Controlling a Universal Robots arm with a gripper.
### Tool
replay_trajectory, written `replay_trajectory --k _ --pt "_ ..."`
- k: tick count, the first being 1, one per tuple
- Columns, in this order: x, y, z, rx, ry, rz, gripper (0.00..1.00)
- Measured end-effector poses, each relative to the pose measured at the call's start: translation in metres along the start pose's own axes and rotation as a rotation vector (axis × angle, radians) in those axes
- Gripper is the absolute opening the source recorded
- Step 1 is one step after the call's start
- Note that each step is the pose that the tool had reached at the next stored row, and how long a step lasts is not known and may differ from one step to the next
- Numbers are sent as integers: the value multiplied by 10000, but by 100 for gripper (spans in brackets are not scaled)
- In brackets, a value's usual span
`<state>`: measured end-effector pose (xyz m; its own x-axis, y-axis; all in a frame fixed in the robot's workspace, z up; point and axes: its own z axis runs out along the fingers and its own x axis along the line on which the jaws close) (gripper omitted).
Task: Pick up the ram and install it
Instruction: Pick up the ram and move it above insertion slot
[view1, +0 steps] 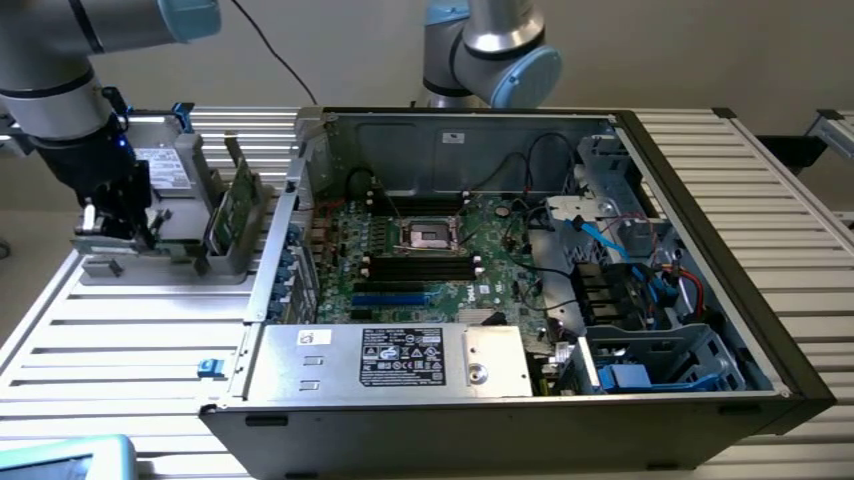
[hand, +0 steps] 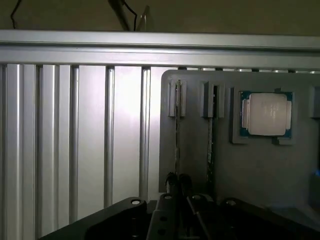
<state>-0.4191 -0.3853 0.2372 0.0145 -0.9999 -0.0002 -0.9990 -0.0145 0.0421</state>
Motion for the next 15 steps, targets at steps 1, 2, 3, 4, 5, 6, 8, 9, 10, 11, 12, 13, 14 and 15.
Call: replay_trajectory --k 1,2,3,4,5,6,8,9,10,11,12,13,14,15 --pt "0 2 -46 3 0 -3 13" --pt "0 4 -91 3 0 -6 13" --pt "0 6 -138 5 0 -8 13" --pt "0 8 -183 6 0 -11 13" --pt "0 10 -229 4 1 -14 13" --pt "0 11 -274 5 0 -14 13" --pt "0 15 -366 5 0 -16 13" --pt "0 17 -411 6 0 -18 13" --pt "0 19 -457 6 0 -21 13" --pt "0 20 -496 8 1 -23 13" --pt "0 21 -531 12 1 -25 13" --pt "0 22 -567 15 1 -28 13" --pt "0 23 -601 17 2 -29 13" --pt "0 24 -640 20 2 -30 13"
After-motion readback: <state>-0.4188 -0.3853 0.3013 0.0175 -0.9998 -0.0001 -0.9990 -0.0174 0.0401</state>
